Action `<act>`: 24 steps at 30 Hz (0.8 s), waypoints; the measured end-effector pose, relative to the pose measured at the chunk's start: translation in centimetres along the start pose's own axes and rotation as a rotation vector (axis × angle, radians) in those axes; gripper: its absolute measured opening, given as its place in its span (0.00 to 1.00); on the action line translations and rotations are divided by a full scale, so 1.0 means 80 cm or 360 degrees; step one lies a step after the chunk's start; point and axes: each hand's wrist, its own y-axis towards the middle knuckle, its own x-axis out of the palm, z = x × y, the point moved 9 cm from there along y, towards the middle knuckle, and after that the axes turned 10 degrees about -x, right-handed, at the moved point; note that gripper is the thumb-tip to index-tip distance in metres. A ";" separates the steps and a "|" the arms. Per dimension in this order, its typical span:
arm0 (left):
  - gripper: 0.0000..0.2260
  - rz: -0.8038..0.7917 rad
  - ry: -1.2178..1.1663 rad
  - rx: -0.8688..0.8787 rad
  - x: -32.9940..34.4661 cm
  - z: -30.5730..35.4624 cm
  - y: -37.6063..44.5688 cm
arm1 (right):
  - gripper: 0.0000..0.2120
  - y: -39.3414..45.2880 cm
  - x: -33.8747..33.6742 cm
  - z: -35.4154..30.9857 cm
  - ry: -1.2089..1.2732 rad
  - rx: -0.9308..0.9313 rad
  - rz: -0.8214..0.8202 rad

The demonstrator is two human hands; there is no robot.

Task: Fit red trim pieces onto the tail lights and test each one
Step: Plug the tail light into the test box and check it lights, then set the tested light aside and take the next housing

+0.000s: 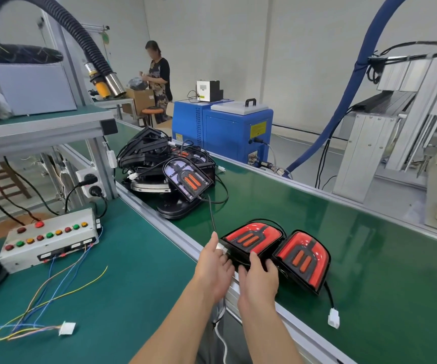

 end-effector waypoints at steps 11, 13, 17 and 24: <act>0.20 0.0171 0.0452 0.0466 -0.087 0.018 -0.092 | 0.10 -0.120 -0.011 -0.002 -0.0155 -0.0453 -0.0316; 0.14 0.0354 0.0517 0.0676 -0.124 0.036 -0.142 | 0.13 -0.151 0.013 0.011 -0.0241 -0.0532 -0.0544; 0.10 0.0682 0.0615 0.0964 -0.200 0.074 -0.254 | 0.11 -0.218 0.074 0.053 -0.0567 -0.0630 -0.1159; 0.08 0.1295 0.0672 0.1394 -0.324 0.132 -0.445 | 0.11 -0.305 0.153 0.117 -0.1108 -0.0804 -0.1957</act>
